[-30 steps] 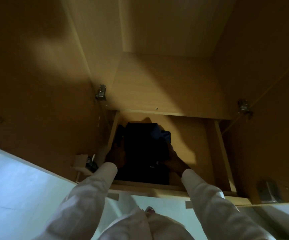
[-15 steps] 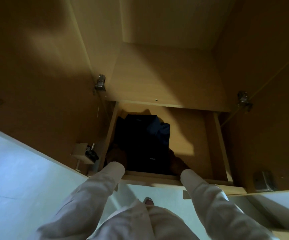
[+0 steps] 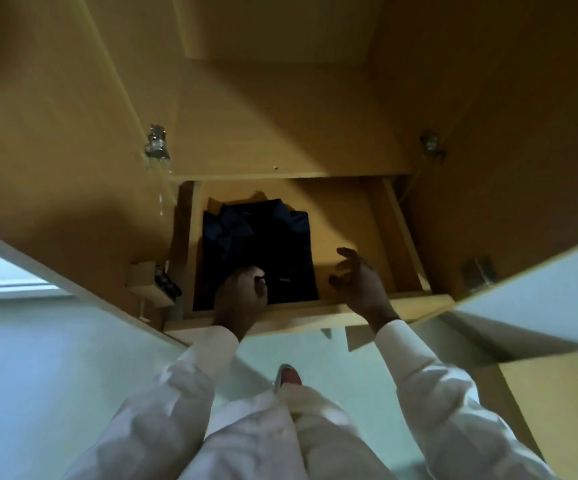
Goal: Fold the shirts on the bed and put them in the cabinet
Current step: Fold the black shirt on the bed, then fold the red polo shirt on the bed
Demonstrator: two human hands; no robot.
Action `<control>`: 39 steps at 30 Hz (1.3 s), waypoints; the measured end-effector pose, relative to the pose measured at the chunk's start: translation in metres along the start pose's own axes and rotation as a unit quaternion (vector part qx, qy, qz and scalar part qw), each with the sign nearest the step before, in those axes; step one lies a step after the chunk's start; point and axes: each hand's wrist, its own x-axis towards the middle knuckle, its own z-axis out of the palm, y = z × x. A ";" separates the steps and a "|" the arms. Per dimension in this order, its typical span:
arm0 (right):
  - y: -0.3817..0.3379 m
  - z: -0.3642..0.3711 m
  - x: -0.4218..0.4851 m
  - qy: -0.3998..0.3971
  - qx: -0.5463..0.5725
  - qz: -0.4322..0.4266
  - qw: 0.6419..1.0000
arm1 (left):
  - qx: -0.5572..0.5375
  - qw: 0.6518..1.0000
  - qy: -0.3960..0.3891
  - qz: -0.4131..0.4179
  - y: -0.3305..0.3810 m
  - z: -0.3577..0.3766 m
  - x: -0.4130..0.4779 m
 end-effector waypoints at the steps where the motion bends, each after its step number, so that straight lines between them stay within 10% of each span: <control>1: -0.004 -0.002 -0.011 0.033 0.007 -0.023 0.999 | -0.026 0.999 0.009 0.026 0.006 0.001 -0.009; 9: 0.021 0.065 -0.158 0.268 0.092 0.064 0.957 | -0.095 0.942 -0.283 0.157 -0.049 0.046 -0.110; 22: 0.105 0.291 -0.359 0.109 0.160 0.280 0.940 | 0.046 0.857 -0.509 0.074 -0.239 0.173 -0.296; 29: 0.188 0.407 -0.400 0.091 0.159 0.298 0.937 | 0.043 0.840 -0.540 0.039 -0.310 0.282 -0.347; 39: 0.238 0.457 -0.426 0.310 0.121 0.169 0.928 | -0.161 0.871 -0.425 0.187 -0.301 0.386 -0.368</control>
